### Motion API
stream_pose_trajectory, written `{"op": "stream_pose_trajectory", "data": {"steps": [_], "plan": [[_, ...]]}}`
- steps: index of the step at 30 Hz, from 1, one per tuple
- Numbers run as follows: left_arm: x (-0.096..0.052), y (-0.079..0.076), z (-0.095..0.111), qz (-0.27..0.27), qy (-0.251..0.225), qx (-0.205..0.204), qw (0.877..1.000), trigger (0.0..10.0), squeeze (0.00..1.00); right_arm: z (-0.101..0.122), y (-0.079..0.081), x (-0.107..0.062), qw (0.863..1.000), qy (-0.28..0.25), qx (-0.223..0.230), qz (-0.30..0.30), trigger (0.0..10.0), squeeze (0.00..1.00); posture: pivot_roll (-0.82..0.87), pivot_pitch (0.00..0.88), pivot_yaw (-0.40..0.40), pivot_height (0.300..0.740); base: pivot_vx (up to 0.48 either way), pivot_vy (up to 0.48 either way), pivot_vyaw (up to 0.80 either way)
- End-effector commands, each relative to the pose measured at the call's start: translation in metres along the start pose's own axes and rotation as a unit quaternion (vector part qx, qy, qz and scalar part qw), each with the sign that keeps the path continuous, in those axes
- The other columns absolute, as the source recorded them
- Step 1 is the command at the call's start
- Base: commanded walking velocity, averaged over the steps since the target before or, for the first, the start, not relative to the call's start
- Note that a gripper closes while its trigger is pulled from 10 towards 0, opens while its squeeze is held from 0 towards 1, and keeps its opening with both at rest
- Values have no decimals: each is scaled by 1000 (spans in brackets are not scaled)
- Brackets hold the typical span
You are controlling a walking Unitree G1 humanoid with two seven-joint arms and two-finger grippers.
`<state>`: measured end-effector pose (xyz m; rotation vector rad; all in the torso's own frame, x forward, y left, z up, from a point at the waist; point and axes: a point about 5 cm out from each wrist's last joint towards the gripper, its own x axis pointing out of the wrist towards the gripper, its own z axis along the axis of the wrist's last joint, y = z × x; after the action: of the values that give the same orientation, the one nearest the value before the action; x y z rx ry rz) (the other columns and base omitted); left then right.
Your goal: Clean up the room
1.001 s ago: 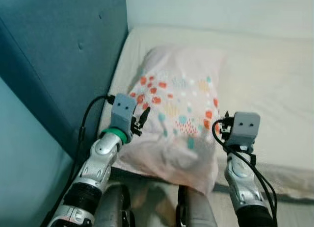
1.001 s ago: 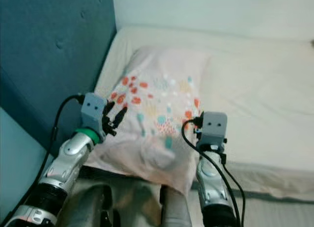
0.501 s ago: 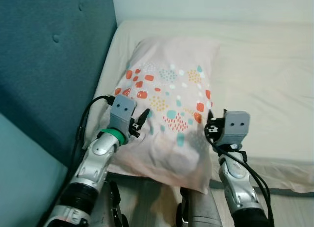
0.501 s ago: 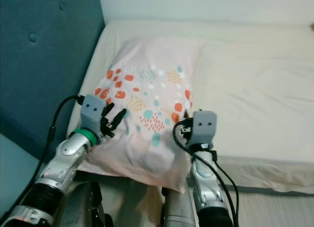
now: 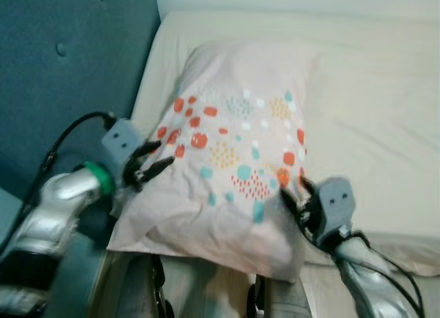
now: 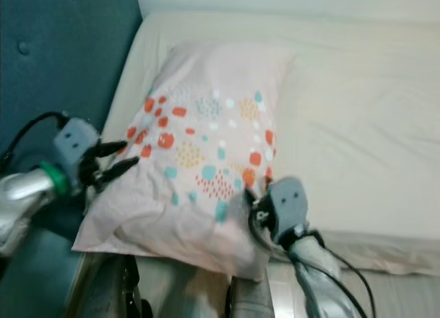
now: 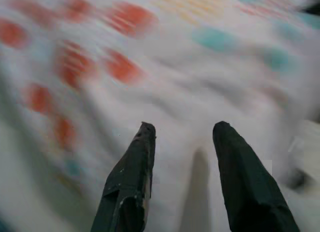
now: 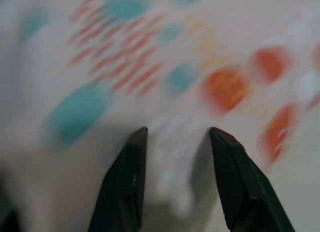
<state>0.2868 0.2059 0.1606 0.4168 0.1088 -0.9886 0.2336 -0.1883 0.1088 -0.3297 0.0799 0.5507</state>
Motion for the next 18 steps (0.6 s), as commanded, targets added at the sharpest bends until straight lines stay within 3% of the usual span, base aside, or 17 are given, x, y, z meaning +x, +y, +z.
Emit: {"op": "stream_pose_trajectory", "data": {"steps": [1,3,7,8,9,10,12,14,15,18], "plan": [[0,-13,0,-54,7,10,998,10000,0,1,7,-4,999,9,-1,36,10000,0,-46,157,85,584,0,0,0],[-5,-28,-9,-98,34,23,994,10000,0,-5,1,-15,998,46,-23,38,10000,0,-47,160,80,584,0,0,0],[1,-39,-15,-120,40,26,992,10000,0,-13,-9,-21,994,92,-61,22,10000,0,-54,160,75,584,0,0,0],[11,-43,-18,-116,39,24,992,10000,0,-18,-14,-19,992,111,-61,4,10000,0,-60,161,76,584,0,0,0],[11,-43,-18,-116,39,24,992,10000,0,-18,-14,-19,992,111,-61,4,10000,0,-60,161,76,584,0,0,0],[28,-51,-22,-117,37,24,992,10000,0,-22,-19,-13,990,129,-55,-16,10000,0,-64,160,73,584,0,0,0],[32,-54,-23,-120,37,24,992,10000,0,-22,-20,-11,990,129,-51,-18,10000,0,-64,160,73,584,0,0,0],[40,-59,-26,-130,42,33,990,10000,0,-25,-15,-5,991,131,-32,-6,10000,0,-62,160,73,584,0,0,0],[57,-62,-32,-116,50,37,991,10000,0,-34,-8,7,989,147,-1,8,10000,0,-69,164,76,584,0,0,0],[74,-62,-36,-91,60,51,993,10000,0,-43,-8,22,987,158,30,9,10000,0,-71,166,76,584,0,0,0]]}}
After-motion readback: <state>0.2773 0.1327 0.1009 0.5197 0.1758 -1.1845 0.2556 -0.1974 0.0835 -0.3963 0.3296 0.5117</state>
